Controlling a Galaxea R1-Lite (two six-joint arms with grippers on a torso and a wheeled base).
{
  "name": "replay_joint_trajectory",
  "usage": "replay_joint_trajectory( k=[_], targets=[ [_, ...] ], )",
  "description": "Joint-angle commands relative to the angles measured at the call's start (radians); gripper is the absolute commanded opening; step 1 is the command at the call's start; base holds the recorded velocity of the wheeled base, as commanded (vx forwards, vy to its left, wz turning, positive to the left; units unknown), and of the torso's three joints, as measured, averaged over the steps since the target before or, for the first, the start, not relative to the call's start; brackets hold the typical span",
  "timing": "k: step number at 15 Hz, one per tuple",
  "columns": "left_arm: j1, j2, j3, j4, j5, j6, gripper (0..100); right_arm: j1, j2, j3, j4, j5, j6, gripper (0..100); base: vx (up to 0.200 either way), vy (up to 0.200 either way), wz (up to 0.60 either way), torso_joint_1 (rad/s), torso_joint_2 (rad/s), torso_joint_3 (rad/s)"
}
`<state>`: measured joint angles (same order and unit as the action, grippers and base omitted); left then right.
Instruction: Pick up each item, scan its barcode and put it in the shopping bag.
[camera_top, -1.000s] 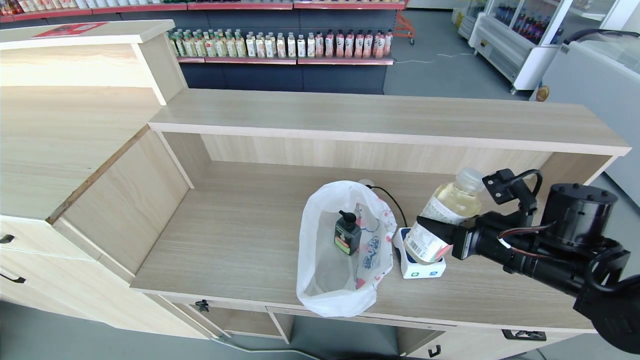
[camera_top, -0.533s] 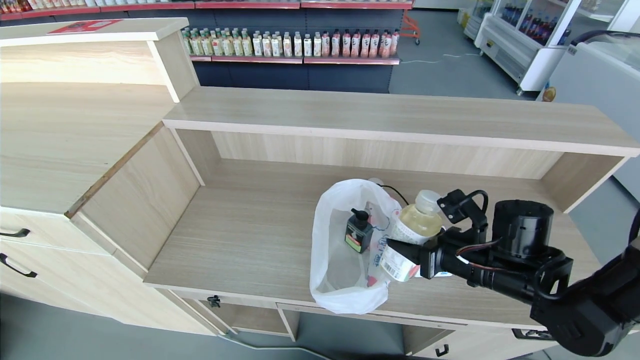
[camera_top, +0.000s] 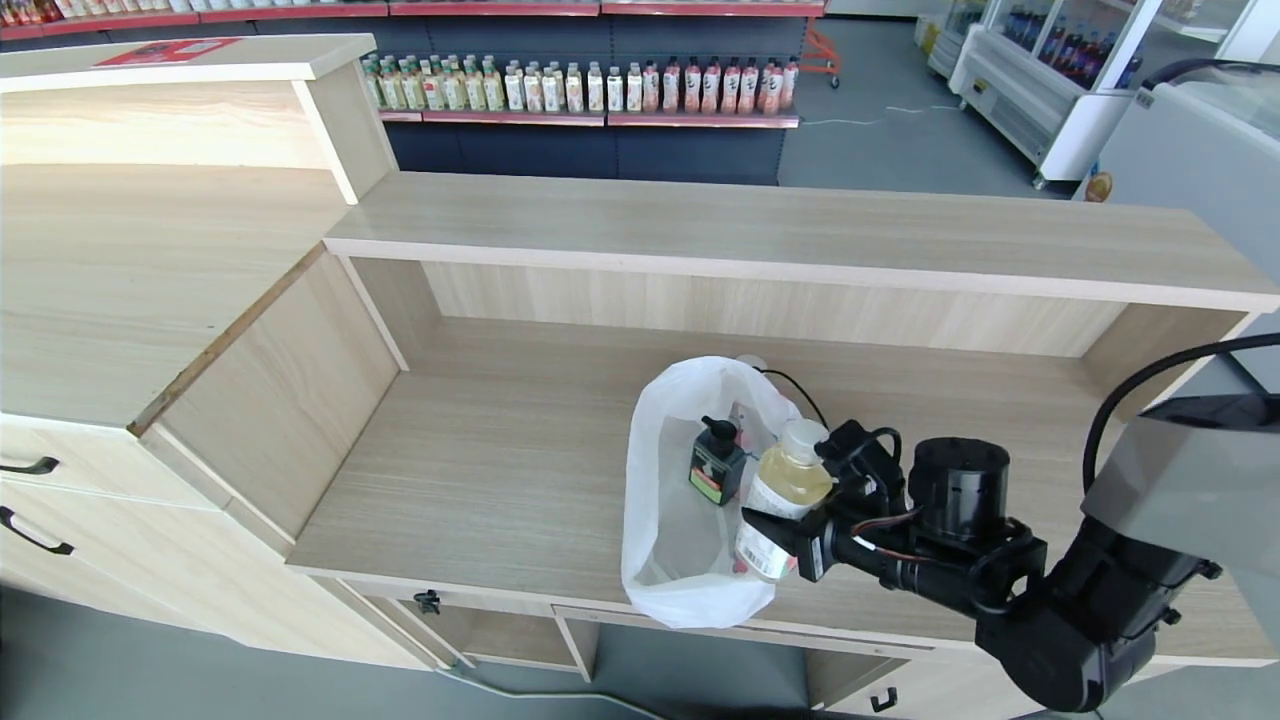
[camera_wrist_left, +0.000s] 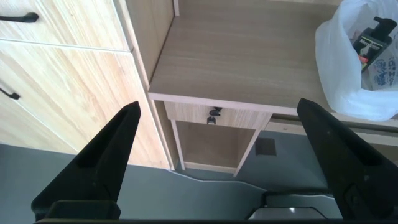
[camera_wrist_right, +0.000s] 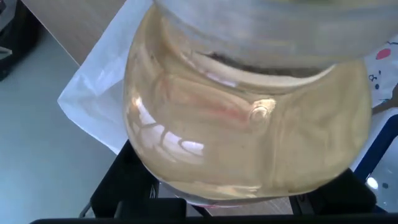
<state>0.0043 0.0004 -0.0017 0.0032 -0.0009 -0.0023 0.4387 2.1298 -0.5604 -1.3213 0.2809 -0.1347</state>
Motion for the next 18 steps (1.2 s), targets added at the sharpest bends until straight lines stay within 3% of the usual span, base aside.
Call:
replay_joint_trajectory(
  k=[1,7,16,17,18],
  targets=[
    [0.000,0.000,0.000,0.000,0.001,-0.001,100,0.002,0.085,-0.049,0.001,0.001,-0.017,0,0.000,0.000,0.00,0.000,0.00,0.000],
    [0.000,0.000,0.000,0.000,0.001,-0.001,100,0.021,0.187,-0.190,-0.004,0.003,-0.062,0,0.000,0.000,0.00,0.000,0.00,0.000],
    [0.000,0.000,0.000,0.000,0.001,-0.001,100,0.011,0.292,-0.205,-0.072,0.004,-0.206,0,0.000,0.000,0.00,0.000,0.00,0.000],
    [0.000,0.000,0.000,0.000,0.001,-0.001,100,0.006,0.291,-0.203,-0.073,0.004,-0.204,100,0.000,0.000,0.00,0.000,0.00,0.000],
    [0.000,0.000,0.000,0.000,0.001,-0.001,100,0.002,0.285,-0.202,-0.073,0.006,-0.195,100,0.000,0.000,0.00,0.000,0.00,0.000]
  ],
)
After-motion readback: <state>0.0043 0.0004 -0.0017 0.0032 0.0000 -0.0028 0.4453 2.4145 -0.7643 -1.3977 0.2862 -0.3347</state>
